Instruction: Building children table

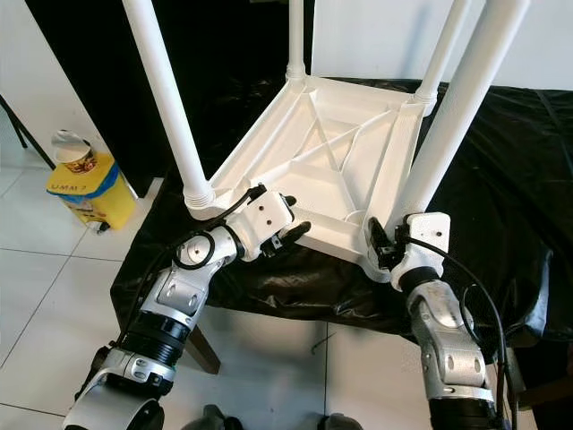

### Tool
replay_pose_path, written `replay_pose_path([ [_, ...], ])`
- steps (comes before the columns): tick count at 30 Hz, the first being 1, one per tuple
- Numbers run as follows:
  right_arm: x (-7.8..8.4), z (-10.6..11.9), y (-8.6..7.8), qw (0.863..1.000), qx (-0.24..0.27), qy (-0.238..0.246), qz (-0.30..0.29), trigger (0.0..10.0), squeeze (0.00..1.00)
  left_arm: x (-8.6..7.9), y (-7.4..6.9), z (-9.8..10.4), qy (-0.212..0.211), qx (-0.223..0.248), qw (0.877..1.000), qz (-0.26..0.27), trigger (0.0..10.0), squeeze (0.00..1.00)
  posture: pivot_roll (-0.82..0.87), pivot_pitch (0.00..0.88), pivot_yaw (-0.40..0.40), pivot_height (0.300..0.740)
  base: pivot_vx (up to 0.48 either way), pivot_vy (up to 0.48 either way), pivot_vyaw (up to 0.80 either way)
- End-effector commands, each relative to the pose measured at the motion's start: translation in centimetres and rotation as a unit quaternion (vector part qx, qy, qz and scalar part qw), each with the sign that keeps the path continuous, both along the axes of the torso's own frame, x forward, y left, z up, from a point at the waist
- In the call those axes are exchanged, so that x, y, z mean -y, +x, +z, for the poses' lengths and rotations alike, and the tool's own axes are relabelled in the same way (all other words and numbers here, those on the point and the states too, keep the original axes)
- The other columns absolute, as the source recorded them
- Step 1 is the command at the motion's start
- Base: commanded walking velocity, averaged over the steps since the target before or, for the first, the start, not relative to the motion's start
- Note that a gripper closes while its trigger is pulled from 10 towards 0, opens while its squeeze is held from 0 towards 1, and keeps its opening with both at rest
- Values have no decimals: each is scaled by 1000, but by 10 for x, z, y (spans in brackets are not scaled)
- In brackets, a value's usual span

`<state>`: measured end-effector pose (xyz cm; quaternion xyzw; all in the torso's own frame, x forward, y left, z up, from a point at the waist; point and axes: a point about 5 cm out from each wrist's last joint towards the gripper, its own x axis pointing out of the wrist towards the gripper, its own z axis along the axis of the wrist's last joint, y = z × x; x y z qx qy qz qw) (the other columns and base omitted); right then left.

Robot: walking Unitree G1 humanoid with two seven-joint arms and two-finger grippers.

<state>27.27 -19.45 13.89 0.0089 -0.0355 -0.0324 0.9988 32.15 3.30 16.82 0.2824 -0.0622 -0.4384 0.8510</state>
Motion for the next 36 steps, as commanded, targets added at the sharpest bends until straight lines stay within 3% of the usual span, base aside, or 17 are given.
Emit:
replay_pose_path([
  [1, 4, -16, -4, 999, -42, 10, -33, 10000, 0, -7, 6, 2, -39, 39, 994, 98, 10000, 0, -71, 67, -5, 740, 0, 0, 0],
  [3, -1, -18, -6, 995, -48, 19, -86, 10000, 0, -7, 6, 2, -39, 38, 994, 99, 10000, 0, -69, 66, -8, 740, 0, 0, 0],
  [6, -14, -19, -6, 991, -54, 34, -115, 10000, 0, -7, 6, 3, -40, 39, 993, 101, 10000, 0, -68, 65, -9, 740, 0, 0, 0],
  [19, -23, -14, -6, 993, -46, 30, -105, 10000, 0, -7, 6, 3, -39, 40, 993, 101, 10000, 0, -63, 55, -11, 740, 0, 0, 0],
  [20, -24, -12, -6, 993, -41, 29, -102, 10000, 1000, -7, 6, 3, -39, 40, 993, 100, 10000, 0, -63, 52, -11, 740, 0, 0, 0],
  [27, -20, -1, -7, 996, -9, 33, -84, 10000, 1000, -5, 4, 3, -39, 41, 994, 96, 10000, 0, -65, 47, -14, 740, 0, 0, 0],
  [34, -3, 6, -12, 1000, 20, 14, -12, 10000, 1000, -3, -4, 1, -37, 37, 996, 66, 10000, 0, -69, 41, -14, 740, 0, 0, 0],
  [35, 1, 6, -12, 1000, 23, 5, 7, 10000, 0, -1, -7, 1, -39, 33, 997, 54, 10000, 0, -70, 39, -13, 740, 0, 0, 0],
  [36, 1, 6, -12, 1000, 23, 5, 7, 10000, 0, -1, -7, 1, -39, 33, 997, 54, 10000, 0, -70, 39, -13, 740, 0, 0, 0],
])
